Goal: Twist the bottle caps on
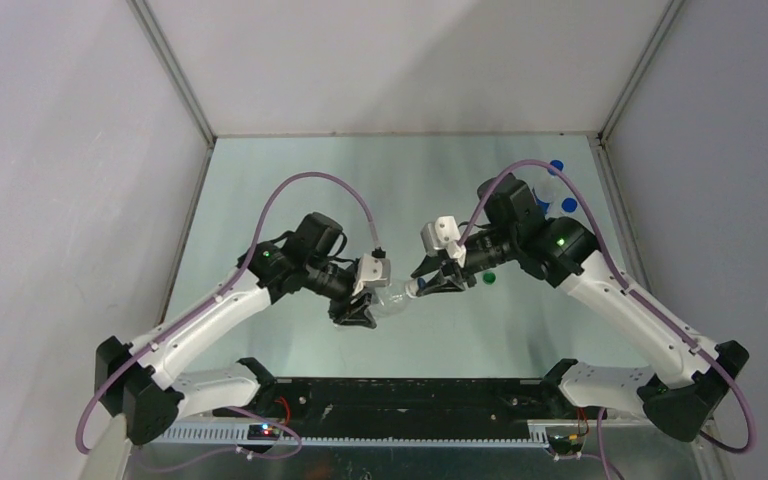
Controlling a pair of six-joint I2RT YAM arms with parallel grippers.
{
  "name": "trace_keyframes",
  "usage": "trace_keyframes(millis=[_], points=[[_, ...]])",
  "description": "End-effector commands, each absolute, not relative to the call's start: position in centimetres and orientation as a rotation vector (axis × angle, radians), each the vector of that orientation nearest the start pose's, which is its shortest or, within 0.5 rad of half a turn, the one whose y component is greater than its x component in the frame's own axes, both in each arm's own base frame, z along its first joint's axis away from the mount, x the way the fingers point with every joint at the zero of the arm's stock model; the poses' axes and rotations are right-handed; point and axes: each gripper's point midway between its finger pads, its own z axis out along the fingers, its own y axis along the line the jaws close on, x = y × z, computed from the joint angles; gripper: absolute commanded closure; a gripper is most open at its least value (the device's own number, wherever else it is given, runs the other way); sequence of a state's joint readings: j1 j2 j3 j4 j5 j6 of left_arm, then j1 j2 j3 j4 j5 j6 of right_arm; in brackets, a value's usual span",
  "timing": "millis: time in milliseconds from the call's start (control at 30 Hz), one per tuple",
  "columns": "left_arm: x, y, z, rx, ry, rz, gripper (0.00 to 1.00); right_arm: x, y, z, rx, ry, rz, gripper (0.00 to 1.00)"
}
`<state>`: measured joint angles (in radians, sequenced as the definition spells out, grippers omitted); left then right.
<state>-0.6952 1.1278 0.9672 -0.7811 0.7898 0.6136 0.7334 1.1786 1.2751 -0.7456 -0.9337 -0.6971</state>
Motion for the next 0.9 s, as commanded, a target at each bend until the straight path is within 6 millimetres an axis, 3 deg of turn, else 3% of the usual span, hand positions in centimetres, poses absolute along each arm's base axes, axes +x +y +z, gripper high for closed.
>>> trace_keyframes(millis=[0, 233, 267, 300, 467, 567, 667, 767, 867], points=[[13.1, -27.7, 22.5, 1.694, 1.415, -1.064, 1.0, 12.9, 30.1, 29.1, -1.776, 1.161, 1.086, 0.91], [15.8, -28.3, 23.3, 1.533, 1.408, -0.928, 1.0, 13.7, 30.9, 28.8, -1.723, 1.261, 1.115, 0.97], [16.2, -28.4, 24.1, 1.503, 1.37, -0.902, 1.0, 13.8, 30.9, 28.6, -1.708, 1.296, 1.123, 0.98], [16.6, -28.3, 23.6, 1.474, 1.399, -0.878, 1.0, 14.0, 31.0, 28.5, -1.698, 1.317, 1.126, 0.98], [18.5, -28.4, 25.0, 1.352, 1.353, -0.755, 1.0, 15.4, 31.3, 27.8, -1.562, 1.535, 1.154, 1.0], [20.1, -28.1, 25.0, 1.271, 1.369, -0.644, 1.0, 16.9, 31.5, 27.6, -1.408, 1.705, 1.156, 1.0], [21.4, -27.9, 26.2, 1.159, 1.335, -0.549, 1.0, 18.3, 31.6, 27.2, -1.26, 1.843, 1.141, 1.0], [21.9, -28.3, 28.2, 1.044, 1.283, -0.53, 1.0, 20.4, 31.3, 26.7, -0.987, 2.037, 1.078, 1.0], [22.5, -28.3, 28.5, 0.969, 1.269, -0.476, 1.0, 21.3, 31.1, 26.1, -0.775, 2.165, 1.074, 1.0]])
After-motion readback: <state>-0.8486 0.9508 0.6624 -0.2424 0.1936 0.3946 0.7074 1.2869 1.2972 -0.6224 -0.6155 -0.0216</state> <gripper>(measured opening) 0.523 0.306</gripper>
